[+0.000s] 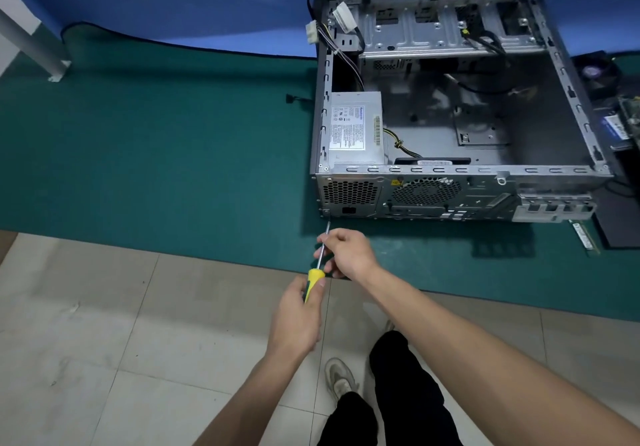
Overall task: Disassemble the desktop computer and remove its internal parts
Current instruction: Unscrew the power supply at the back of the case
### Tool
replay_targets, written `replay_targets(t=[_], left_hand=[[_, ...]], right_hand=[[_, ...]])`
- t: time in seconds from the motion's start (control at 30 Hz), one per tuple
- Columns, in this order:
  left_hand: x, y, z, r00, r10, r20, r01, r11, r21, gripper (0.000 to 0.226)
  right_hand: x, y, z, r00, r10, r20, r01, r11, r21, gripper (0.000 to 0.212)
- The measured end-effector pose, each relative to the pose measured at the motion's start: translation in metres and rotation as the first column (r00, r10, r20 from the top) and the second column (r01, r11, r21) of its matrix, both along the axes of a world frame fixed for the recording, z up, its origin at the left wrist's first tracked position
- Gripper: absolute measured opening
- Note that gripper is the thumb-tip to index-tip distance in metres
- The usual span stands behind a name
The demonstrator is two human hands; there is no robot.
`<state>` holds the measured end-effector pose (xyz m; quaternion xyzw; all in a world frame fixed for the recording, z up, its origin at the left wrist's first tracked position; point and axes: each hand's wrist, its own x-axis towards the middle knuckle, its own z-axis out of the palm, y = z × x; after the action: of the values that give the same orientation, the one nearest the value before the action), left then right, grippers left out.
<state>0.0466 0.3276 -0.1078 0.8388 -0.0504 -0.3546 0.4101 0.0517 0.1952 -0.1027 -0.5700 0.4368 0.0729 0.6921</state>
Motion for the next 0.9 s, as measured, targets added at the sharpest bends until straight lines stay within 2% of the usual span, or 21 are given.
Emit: replay_targets(t=[0.53,0.8,0.9], left_hand=[[-0.002,-0.004,-0.006,0.996,0.068,-0.061,-0.071,0.996,-0.059,0.028],[0.006,0.004,-0.008,0.993,0.028,-0.116,-0.043,0.991,-0.128,0.03],[0.01,0.004,-0.008,0.964,0.035,-0.265,-0.084,0.98,-0.179,0.035]], right_hand=[[0.004,-0.003,-0.003,1.0,0.017,0.018,-0.017,1.0,-0.011,0.014],[0.006,-0.009,-0.012,0.995,-0.063,0.083,0.038,0.963,0.267,0.019],[0.006,-0.009,-0.015,0.989,-0.106,0.099,0.071,0.951,0.301,0.019]])
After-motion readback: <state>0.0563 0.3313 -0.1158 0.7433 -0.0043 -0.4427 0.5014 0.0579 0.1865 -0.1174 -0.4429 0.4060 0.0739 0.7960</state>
